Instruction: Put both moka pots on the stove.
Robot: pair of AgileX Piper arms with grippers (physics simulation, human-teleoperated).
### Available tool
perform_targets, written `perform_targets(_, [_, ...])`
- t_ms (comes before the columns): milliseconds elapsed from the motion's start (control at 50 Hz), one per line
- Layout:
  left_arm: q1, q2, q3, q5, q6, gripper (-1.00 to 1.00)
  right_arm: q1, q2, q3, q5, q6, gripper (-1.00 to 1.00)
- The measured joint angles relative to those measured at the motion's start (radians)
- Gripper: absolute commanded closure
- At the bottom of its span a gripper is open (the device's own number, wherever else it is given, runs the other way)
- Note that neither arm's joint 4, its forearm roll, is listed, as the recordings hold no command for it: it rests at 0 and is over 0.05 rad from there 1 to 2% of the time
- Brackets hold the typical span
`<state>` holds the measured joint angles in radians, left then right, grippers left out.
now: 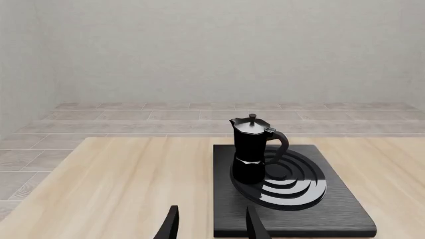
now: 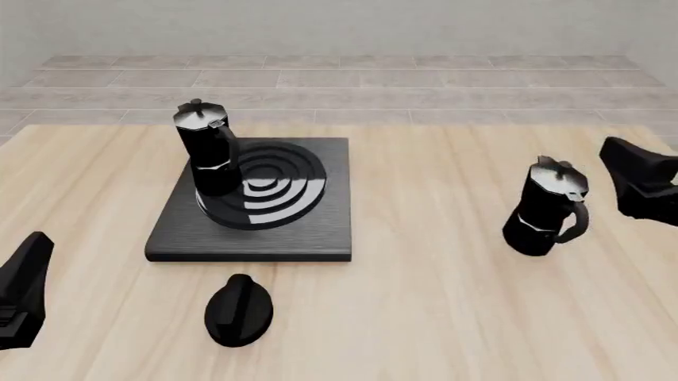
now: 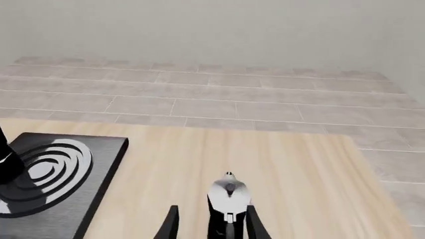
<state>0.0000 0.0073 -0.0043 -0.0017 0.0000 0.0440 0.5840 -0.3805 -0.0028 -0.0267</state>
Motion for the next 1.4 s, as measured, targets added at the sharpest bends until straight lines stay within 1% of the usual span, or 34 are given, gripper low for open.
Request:
perform_targets(360, [0.000,0.000,0.000,0.000,0.000,-1.00,-0.081,-0.055,0.091,0.073,0.010,-1.00])
perform_targets(620, [0.000,0.000,0.000,0.000,0.000,-1.00,-0.104,-0.020,0.137,0.052,0.038,-1.00])
perform_targets(760, [0.000,0.000,0.000,0.000,0.000,-1.00,-0.110,0.025,0.152,0.006,0.043,-1.00])
perform_targets(960, [0.000,0.000,0.000,0.000,0.000,-1.00,-0.113,0.143,0.178,-0.110,0.052,-1.00])
perform_targets(1160, [0.000,0.000,0.000,0.000,0.000,-1.00,-0.124,0.244,0.197,-0.221,0.037,-1.00])
perform_targets(1400, [0.000,0.000,0.000,0.000,0.000,-1.00,-0.129,0.338,0.195,-0.325,0.012,-1.00])
